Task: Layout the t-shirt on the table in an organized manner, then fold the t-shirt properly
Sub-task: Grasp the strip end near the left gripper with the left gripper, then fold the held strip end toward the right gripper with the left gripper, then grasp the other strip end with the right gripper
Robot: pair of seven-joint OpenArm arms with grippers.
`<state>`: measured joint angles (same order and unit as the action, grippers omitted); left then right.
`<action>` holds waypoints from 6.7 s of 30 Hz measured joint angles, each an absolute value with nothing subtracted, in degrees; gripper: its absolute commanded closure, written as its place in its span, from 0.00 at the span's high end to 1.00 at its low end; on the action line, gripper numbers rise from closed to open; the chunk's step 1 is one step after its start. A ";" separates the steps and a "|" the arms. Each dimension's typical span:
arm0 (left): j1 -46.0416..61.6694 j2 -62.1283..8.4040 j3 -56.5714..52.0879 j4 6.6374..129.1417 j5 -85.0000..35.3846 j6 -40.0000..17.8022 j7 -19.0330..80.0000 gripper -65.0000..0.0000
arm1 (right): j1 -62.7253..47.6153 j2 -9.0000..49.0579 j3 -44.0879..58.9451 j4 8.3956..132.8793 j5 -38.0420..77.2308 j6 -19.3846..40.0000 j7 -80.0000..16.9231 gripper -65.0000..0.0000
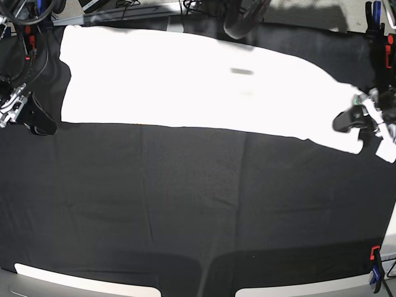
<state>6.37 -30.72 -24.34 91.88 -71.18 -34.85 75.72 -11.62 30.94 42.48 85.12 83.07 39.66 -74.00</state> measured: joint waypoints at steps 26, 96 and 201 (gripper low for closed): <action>14.90 -10.83 7.18 111.22 -35.59 -24.56 57.04 0.00 | -4.60 31.09 42.50 85.12 83.18 39.66 -79.59 0.33; 9.19 -20.93 11.92 131.52 -15.44 -7.53 56.14 0.41 | -20.93 31.40 57.93 81.43 69.14 39.66 -80.88 0.53; 9.19 -20.64 11.90 131.52 -16.10 -7.57 56.99 0.41 | -20.62 30.41 36.32 71.24 78.13 39.88 -80.40 0.53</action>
<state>9.19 -20.64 11.90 131.52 -16.10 -7.57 56.99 -20.62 30.41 36.32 71.24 78.13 39.88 -80.40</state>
